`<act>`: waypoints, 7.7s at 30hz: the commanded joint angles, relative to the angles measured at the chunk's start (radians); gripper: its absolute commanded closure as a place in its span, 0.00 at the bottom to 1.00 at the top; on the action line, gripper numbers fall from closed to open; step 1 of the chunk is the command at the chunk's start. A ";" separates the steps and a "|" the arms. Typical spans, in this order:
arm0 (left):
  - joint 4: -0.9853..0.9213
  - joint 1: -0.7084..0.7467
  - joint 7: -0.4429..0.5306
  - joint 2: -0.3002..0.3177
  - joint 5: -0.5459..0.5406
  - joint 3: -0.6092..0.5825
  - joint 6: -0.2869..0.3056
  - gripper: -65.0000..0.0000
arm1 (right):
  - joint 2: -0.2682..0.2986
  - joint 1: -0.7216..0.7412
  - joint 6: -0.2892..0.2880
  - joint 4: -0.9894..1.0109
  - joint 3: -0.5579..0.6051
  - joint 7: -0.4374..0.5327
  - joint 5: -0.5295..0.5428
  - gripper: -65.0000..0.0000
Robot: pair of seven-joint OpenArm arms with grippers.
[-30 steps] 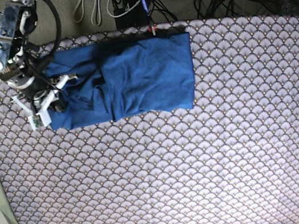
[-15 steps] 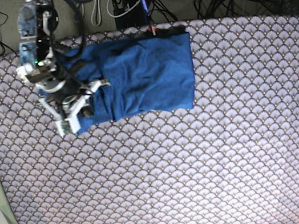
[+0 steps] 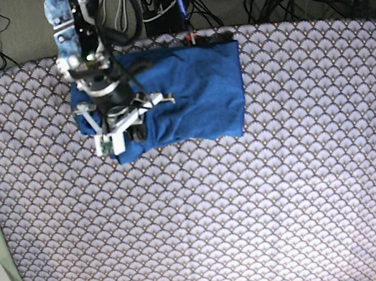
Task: Fold the T-shirt properly
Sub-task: 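Grasp the shirt end with the right gripper and fold it over the body, then press the folded end down with the right gripper and release, then regrasp the folded edge with the right gripper and tuck it under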
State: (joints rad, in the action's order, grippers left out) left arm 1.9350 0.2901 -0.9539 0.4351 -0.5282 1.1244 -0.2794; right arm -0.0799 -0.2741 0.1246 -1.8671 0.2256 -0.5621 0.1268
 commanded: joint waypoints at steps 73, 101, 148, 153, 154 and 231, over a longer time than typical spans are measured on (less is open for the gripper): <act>-0.010 0.039 0.013 0.060 0.006 0.004 0.001 0.37 | -0.077 0.220 -0.156 0.291 0.436 0.053 0.006 0.58; -0.009 0.036 0.020 0.044 0.004 -0.027 0.001 0.37 | 0.010 0.059 -0.154 0.168 0.071 0.150 0.006 0.86; 0.002 0.065 0.013 0.046 0.006 -0.016 0.001 0.37 | 0.064 0.212 -0.159 0.264 0.304 0.150 0.006 1.00; 0.004 0.071 0.019 0.046 0.006 -0.016 0.001 0.37 | 0.058 0.230 -0.159 0.329 0.306 0.150 0.006 1.00; 0.004 0.071 0.019 0.046 0.006 -0.016 0.001 0.37 | 0.058 0.238 -0.161 0.346 0.308 0.150 0.006 1.00; 0.004 0.122 0.011 -0.115 -0.005 -0.228 0.207 0.37 | -0.039 0.434 -0.274 0.568 0.430 0.152 0.004 1.00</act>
State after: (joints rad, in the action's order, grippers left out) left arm 1.9202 0.4103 -0.9607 0.3016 -0.5396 0.8875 -0.0742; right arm -0.1078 0.1417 -0.1421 -1.2781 0.6533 -0.4358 0.1276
